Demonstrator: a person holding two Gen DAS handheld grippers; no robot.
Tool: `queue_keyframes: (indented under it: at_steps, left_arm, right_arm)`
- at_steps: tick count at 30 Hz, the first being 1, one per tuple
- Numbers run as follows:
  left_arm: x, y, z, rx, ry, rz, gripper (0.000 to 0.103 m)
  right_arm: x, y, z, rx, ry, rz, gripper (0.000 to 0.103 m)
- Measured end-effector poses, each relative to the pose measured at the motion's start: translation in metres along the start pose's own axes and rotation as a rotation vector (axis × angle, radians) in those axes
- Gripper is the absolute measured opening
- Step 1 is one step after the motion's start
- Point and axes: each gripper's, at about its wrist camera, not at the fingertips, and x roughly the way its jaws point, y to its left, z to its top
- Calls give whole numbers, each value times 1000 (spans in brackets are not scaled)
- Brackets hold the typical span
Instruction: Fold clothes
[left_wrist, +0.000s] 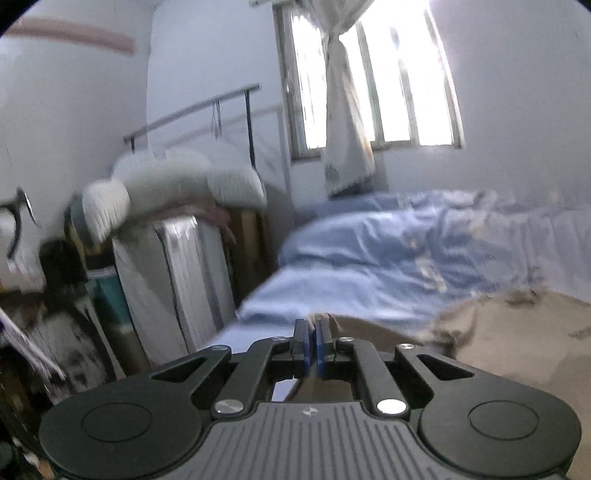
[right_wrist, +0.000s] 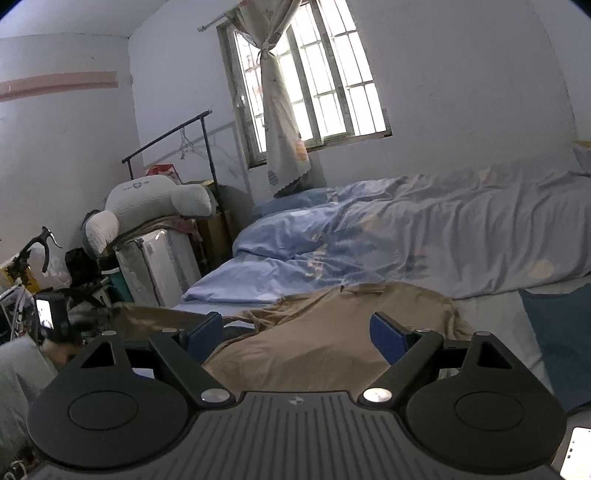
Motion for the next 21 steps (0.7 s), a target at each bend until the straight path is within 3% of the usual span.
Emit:
queue_keyframes:
  at_steps: [5, 6, 8, 10, 12, 16, 21]
  left_arm:
    - [-14, 11, -3, -30, -111, 109, 3]
    - [-19, 13, -10, -50, -148, 103, 3]
    - [-31, -2, -28, 33, -185, 30, 3]
    - [-33, -25, -52, 111, -89, -85, 3]
    - [-37, -42, -84, 94, 27, -203, 3]
    - [-42, -66, -137, 18, 226, -339, 4]
    - [-37, -56, -168, -185, 334, -321, 10]
  right_arm:
    - [1, 1, -5, -15, 5, -27, 88]
    - [2, 2, -5, -19, 11, -31, 88]
    - [2, 2, -7, -11, 21, -13, 88]
    - [2, 2, -7, -3, 24, -5, 88]
    - [3, 5, -7, -20, 25, -7, 88]
    - [6, 7, -8, -31, 38, -3, 88]
    - [10, 10, -9, -42, 53, -8, 88]
